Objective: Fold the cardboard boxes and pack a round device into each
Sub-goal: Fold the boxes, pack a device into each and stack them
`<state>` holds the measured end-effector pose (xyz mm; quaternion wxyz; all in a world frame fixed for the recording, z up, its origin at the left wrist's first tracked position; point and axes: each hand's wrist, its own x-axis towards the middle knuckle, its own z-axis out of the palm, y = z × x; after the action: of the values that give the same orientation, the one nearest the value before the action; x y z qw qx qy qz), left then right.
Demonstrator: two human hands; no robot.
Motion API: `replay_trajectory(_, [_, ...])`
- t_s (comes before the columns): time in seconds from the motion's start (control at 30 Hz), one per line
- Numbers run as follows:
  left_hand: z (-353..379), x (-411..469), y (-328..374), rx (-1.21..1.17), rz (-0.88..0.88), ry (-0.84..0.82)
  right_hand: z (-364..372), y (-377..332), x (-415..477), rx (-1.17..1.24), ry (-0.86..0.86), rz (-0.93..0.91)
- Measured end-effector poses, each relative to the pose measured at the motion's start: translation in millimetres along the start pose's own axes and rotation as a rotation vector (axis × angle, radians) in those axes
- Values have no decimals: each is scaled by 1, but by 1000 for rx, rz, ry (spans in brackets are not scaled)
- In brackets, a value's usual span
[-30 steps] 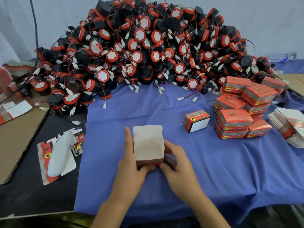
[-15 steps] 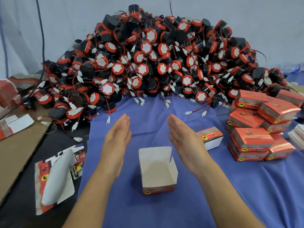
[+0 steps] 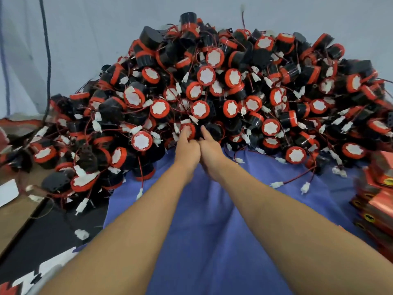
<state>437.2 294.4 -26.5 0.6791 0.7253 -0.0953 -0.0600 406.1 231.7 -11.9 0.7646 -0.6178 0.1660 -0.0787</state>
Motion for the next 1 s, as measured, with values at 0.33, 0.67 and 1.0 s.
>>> replay_trajectory(0.33, [-2, 22, -26, 13, -44, 32, -10, 24, 22, -20, 29, 6])
replay_trajectory(0.67, [-15, -66, -9, 49, 34, -19, -26, 20, -76, -19, 13, -15])
replay_trajectory(1.0, [-70, -203, 57, 228, 265, -195, -68, -20, -219, 77, -51, -39])
